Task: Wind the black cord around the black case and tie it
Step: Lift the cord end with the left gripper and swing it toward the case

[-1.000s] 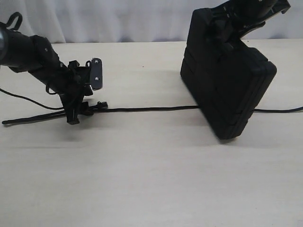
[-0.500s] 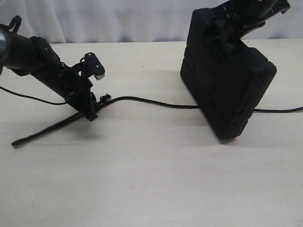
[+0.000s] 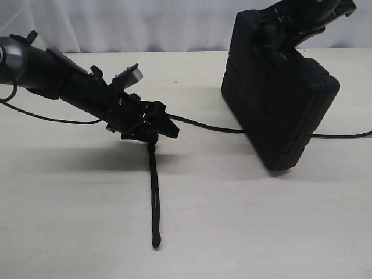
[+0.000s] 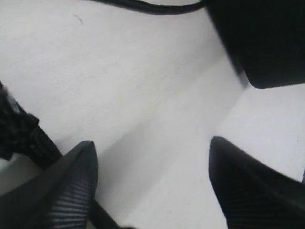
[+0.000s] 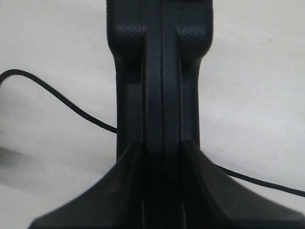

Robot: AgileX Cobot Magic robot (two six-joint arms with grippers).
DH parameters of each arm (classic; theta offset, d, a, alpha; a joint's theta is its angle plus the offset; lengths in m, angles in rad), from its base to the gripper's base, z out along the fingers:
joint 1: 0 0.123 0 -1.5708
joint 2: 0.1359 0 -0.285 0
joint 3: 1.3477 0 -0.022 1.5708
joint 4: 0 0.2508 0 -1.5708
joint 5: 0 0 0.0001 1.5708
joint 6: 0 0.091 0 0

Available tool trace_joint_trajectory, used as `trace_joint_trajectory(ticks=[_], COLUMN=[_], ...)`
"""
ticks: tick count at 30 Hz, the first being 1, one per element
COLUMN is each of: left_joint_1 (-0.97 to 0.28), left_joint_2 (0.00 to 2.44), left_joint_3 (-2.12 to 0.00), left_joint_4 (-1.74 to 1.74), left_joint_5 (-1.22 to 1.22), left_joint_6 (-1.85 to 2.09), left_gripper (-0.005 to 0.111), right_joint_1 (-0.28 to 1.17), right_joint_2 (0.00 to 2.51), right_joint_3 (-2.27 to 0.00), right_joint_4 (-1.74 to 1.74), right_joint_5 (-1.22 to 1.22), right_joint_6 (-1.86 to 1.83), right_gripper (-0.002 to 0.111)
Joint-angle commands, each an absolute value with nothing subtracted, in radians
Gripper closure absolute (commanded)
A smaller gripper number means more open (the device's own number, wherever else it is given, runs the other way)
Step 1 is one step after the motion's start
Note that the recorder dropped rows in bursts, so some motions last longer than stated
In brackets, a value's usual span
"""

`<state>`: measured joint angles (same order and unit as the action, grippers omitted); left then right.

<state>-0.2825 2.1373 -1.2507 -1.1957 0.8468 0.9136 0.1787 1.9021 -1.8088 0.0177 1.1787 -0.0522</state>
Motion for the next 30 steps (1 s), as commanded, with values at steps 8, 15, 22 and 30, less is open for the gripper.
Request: trace_joint_trajectory(ticks=[8, 15, 22, 30], left_joint_1=[-0.260, -0.316, -0.375, -0.446], left_joint_2=[2.084, 2.086, 2.131, 2.175], left_joint_3=[-1.397, -1.397, -1.397, -1.397], left_joint_4=[-0.834, -0.512, -0.501, -0.478], left_joint_5=[0.923, 0.848, 0.770, 0.678], left_joint_6=[1.733, 2.144, 2.144, 2.144], left_gripper=[0.045, 0.045, 0.045, 0.046], right_joint_1=[0.177, 0.177, 0.177, 0.177], right_joint_2=[1.906, 1.906, 1.906, 1.906], right_joint_3=[-1.801, -1.801, -1.801, -1.801], right_joint_4=[0.014, 0.014, 0.014, 0.014], right_joint_5=[1.221, 1.221, 1.221, 1.221], right_joint_6=[-0.071, -0.071, -0.071, -0.071], right_gripper=[0.104, 0.104, 0.104, 0.104])
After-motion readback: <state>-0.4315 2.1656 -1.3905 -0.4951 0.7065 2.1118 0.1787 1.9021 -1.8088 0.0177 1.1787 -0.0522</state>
